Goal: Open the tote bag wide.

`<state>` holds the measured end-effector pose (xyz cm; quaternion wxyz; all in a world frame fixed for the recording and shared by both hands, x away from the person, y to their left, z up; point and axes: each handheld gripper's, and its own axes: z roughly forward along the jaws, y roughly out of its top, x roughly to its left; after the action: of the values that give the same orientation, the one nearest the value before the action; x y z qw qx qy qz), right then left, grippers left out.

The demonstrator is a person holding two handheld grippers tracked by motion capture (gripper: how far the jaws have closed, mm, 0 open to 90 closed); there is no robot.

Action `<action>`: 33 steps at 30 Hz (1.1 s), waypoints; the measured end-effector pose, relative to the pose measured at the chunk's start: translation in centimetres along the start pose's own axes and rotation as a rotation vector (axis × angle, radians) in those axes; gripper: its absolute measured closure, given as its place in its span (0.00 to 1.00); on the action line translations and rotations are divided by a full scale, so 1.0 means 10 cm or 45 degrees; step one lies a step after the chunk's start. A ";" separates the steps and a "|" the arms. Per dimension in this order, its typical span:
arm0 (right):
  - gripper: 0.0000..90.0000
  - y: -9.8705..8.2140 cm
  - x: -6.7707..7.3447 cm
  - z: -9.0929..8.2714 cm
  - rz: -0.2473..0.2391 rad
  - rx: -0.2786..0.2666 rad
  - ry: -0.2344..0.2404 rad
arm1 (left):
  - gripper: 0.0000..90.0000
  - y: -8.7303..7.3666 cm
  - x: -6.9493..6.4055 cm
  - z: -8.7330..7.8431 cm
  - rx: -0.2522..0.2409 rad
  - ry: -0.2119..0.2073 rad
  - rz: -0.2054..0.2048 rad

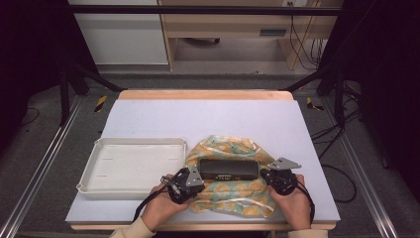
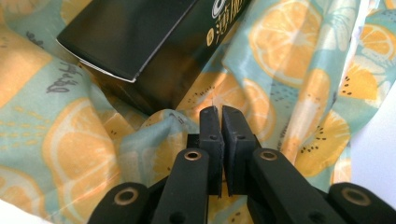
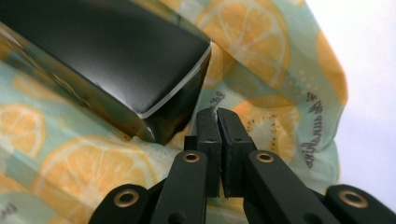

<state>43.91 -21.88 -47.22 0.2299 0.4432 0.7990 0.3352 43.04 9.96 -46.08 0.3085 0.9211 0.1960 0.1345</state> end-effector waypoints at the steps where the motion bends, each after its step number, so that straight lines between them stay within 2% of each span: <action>1: 0.98 -0.02 -0.01 0.02 0.007 0.030 0.002 | 0.98 0.00 0.00 0.00 0.003 0.001 0.002; 4: 0.98 -0.03 -0.02 0.01 0.016 0.044 -0.003 | 0.98 0.00 -0.01 0.01 -0.002 0.011 0.003; 8: 0.98 0.04 -0.01 -0.15 0.020 -0.059 -0.009 | 0.98 0.01 -0.01 0.01 0.000 0.002 0.010; 11: 0.98 0.19 0.02 -0.29 -0.031 -0.153 -0.022 | 0.98 0.01 -0.01 0.01 0.005 0.006 0.014; 14: 0.98 0.37 0.03 -0.30 -0.093 -0.186 -0.002 | 0.98 0.00 -0.01 0.01 0.007 0.007 0.014; 16: 0.98 0.46 0.02 -0.24 -0.116 -0.181 0.006 | 0.98 0.01 -0.02 0.02 0.008 0.008 0.016; 19: 0.98 0.57 -0.04 -0.05 -0.122 -0.143 0.033 | 1.00 0.01 -0.01 0.02 0.016 0.001 0.022; 21: 0.99 0.60 -0.10 0.07 -0.095 -0.096 0.035 | 1.00 0.01 -0.01 0.02 0.015 0.003 0.017; 24: 0.99 0.59 -0.16 0.19 -0.086 -0.047 0.041 | 1.00 0.01 -0.01 0.03 0.019 0.007 0.014; 25: 0.99 0.58 -0.19 0.22 -0.063 -0.026 0.045 | 1.00 0.01 -0.01 0.03 0.020 0.005 0.015; 30: 0.99 0.53 -0.27 0.33 -0.007 -0.009 0.069 | 1.00 0.01 -0.01 0.04 0.036 0.014 0.021; 33: 0.99 0.49 -0.30 0.38 -0.001 0.013 0.068 | 1.00 0.00 0.01 0.03 0.033 0.014 0.007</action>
<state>50.69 -21.34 -45.92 0.2062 0.4350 0.8066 0.3430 43.26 9.85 -46.26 0.2952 0.9247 0.1970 0.1378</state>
